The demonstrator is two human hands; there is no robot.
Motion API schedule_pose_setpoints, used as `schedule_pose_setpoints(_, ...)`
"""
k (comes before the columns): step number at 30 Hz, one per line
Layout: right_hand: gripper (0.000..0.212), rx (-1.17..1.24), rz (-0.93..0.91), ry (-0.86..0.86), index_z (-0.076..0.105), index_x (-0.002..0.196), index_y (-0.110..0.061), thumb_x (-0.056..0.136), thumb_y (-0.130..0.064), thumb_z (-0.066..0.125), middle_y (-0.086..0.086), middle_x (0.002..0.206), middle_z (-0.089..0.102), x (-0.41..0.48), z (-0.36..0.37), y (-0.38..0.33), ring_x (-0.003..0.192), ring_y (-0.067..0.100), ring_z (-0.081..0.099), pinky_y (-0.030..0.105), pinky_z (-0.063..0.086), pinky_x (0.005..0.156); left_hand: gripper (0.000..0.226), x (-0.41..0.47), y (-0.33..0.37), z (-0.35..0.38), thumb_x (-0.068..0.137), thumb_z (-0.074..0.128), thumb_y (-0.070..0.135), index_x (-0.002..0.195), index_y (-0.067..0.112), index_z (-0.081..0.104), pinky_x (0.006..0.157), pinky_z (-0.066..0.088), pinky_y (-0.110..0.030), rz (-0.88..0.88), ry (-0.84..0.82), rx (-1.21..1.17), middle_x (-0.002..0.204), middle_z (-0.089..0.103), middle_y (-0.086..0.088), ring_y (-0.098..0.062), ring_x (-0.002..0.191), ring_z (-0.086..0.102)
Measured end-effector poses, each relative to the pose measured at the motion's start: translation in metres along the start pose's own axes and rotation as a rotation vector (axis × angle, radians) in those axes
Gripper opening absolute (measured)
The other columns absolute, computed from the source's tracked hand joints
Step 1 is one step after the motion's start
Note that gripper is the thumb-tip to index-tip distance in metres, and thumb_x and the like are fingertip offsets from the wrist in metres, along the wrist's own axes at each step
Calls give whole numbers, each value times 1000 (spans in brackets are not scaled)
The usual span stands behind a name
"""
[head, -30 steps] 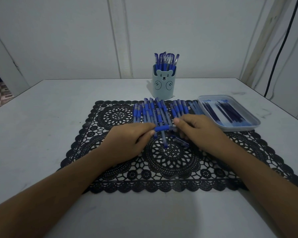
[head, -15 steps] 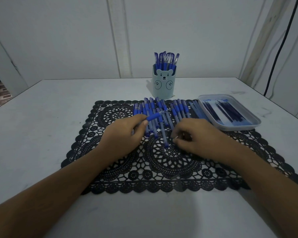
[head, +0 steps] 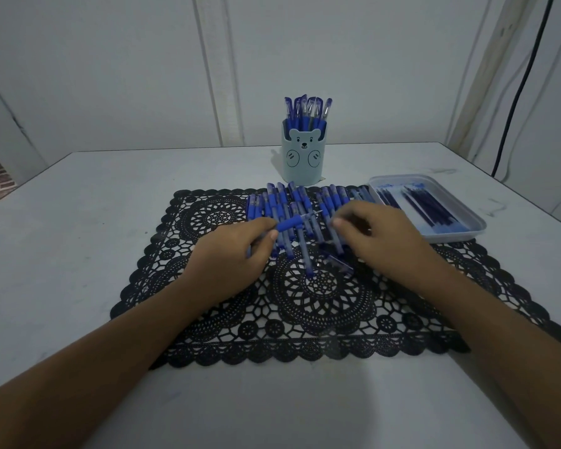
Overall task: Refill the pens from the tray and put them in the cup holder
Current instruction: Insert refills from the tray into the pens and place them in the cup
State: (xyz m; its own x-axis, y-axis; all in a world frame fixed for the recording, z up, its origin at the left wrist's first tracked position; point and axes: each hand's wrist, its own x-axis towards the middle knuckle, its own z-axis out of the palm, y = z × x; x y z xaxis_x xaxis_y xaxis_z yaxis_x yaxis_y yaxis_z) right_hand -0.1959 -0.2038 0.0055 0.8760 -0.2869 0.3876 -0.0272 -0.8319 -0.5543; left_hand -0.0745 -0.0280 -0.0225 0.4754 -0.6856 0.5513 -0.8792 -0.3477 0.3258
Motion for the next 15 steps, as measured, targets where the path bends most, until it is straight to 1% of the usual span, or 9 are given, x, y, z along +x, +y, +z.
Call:
schedule_pose_setpoints(2, 15, 175, 69, 67, 59, 102, -24, 91, -31, 51, -9, 80, 61, 0, 0, -3, 70, 0, 55, 4, 40, 63, 38, 0, 1, 0, 89, 37, 38, 104, 17, 65, 45, 27, -4, 47, 7, 19, 65, 61, 10, -3, 51, 46)
schedule_pose_setpoints(4, 17, 226, 64, 9, 61, 103, -26, 89, -32, 54, -8, 81, 63, 0, 3, -6, 72, -3, 54, 3, 40, 62, 34, 0, 2, 0, 90, 38, 34, 101, 17, 65, 46, 26, -5, 113, -9, 51, 62, 59, 9, -2, 48, 42)
schedule_pose_setpoints(6, 9, 203, 48, -23, 65, 92, -26, 87, -25, 58, -10, 74, 62, -1, 6, -8, 65, -4, 53, 5, 40, 58, 32, 0, 2, 0, 91, 39, 31, 101, 17, 66, 46, 26, -4, 159, -23, 69, 61, 58, 10, -2, 47, 43)
schedule_pose_setpoints(9, 14, 252, 116, 19, 61, 79, -29, 89, -19, 56, -5, 70, 61, 3, -1, -1, 61, 1, 53, 11, 45, 56, 34, 0, 0, 0, 90, 38, 34, 100, 18, 66, 43, 31, -10, 122, -14, 43, 61, 58, 11, -1, 46, 44)
schedule_pose_setpoints(10, 15, 311, 170, 64, 60, 79, -26, 90, -18, 54, -4, 70, 60, 5, -6, 3, 62, 5, 54, 13, 45, 55, 35, 1, 0, 0, 89, 38, 37, 101, 19, 66, 42, 32, -11, 74, -9, 23, 61, 58, 11, -1, 46, 45)
schedule_pose_setpoints(11, 15, 407, 234, 136, 59, 79, -22, 91, -16, 51, -3, 70, 59, 8, -11, 9, 62, 7, 54, 15, 44, 53, 35, 1, -1, 0, 89, 38, 38, 102, 19, 66, 41, 31, -9, 24, -5, 2, 61, 57, 12, 0, 47, 47)
schedule_pose_setpoints(12, 17, 533, 308, 230, 57, 78, -19, 92, -13, 49, -3, 68, 58, 11, -16, 14, 60, 8, 53, 17, 42, 51, 34, 2, -1, 0, 89, 40, 37, 103, 20, 65, 41, 33, -12, -20, -5, -16, 60, 56, 14, 3, 50, 48)
schedule_pose_setpoints(14, 18, 740, 433, 472, 54, 74, -15, 90, -8, 48, -2, 63, 57, 16, -25, 24, 53, 9, 51, 19, 40, 47, 34, 2, -2, 1, 87, 40, 35, 104, 20, 65, 41, 32, -14, -64, -3, -28, 58, 52, 17, 6, 53, 49)
schedule_pose_setpoints(15, 18, 758, 461, 593, 53, 74, -15, 88, -7, 48, 0, 64, 58, 18, -29, 28, 52, 9, 51, 20, 41, 47, 34, 2, -2, 1, 87, 40, 36, 104, 20, 65, 40, 27, -13, -73, 1, -25, 57, 51, 17, 6, 53, 49)
